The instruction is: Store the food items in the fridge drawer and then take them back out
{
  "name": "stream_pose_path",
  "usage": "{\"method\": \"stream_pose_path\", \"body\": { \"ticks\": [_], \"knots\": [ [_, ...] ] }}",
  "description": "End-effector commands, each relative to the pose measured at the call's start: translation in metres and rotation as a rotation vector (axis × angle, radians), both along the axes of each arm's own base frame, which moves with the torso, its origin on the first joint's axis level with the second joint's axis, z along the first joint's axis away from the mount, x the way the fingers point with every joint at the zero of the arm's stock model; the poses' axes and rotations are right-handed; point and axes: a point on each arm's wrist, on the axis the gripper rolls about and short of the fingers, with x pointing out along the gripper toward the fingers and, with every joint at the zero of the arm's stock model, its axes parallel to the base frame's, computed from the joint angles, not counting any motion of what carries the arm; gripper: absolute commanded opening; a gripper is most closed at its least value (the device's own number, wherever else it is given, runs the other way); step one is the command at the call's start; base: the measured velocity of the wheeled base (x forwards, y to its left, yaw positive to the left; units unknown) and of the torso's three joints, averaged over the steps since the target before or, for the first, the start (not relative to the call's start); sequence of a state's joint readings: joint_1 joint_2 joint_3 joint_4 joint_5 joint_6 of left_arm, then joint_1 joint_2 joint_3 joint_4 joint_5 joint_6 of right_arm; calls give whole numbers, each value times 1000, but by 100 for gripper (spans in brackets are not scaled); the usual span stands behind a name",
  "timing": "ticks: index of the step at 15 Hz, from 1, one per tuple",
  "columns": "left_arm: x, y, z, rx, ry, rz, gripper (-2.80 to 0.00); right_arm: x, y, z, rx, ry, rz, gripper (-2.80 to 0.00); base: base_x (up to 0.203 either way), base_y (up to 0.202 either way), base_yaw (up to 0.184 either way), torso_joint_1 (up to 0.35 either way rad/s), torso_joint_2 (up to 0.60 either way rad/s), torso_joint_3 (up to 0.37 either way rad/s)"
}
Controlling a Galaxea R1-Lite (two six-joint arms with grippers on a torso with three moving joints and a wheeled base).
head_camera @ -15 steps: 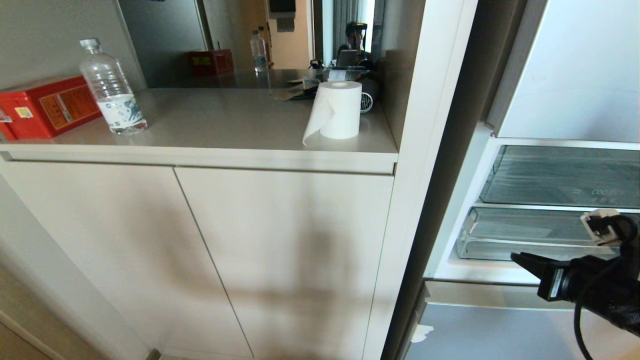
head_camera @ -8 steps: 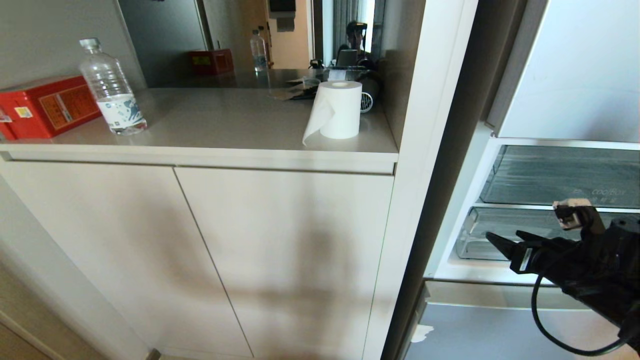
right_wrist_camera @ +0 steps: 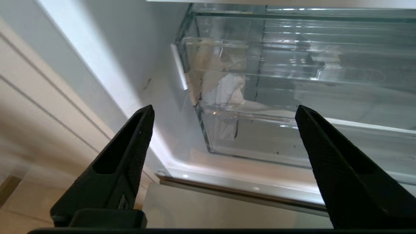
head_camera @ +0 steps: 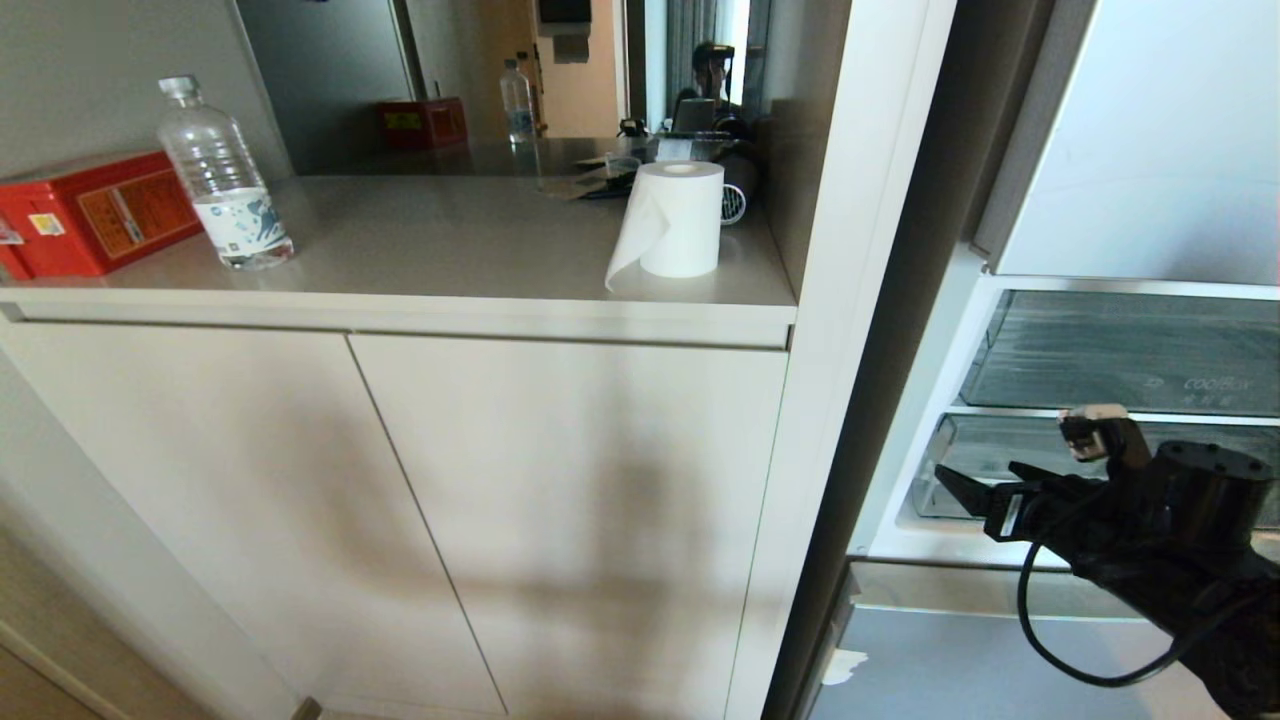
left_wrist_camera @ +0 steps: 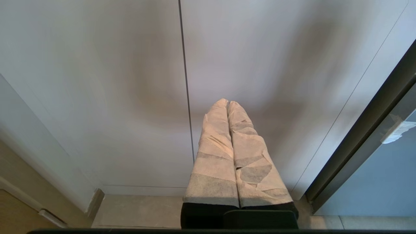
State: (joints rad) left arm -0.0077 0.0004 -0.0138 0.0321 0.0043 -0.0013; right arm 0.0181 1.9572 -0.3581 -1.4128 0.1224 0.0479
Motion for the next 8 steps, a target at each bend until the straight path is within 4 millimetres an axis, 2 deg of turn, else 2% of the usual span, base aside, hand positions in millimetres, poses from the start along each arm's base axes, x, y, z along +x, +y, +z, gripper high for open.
{"method": "stream_pose_path", "body": {
  "ticks": [1, 4, 8],
  "knots": [
    [0, 0, 0, 0, 0, 0, -280, 8, 0, -5, 0, 1, -8, 0, 0, 0, 0, 0, 0, 0],
    [0, 0, 0, 0, 0, 2, -280, 15, 0, -2, -6, -20, -21, 0, 0, 0, 0, 0, 0, 0],
    [0, 0, 0, 0, 0, 0, -280, 22, 12, -7, -16, -17, -33, 0, 0, 0, 0, 0, 0, 0]
  ]
}}
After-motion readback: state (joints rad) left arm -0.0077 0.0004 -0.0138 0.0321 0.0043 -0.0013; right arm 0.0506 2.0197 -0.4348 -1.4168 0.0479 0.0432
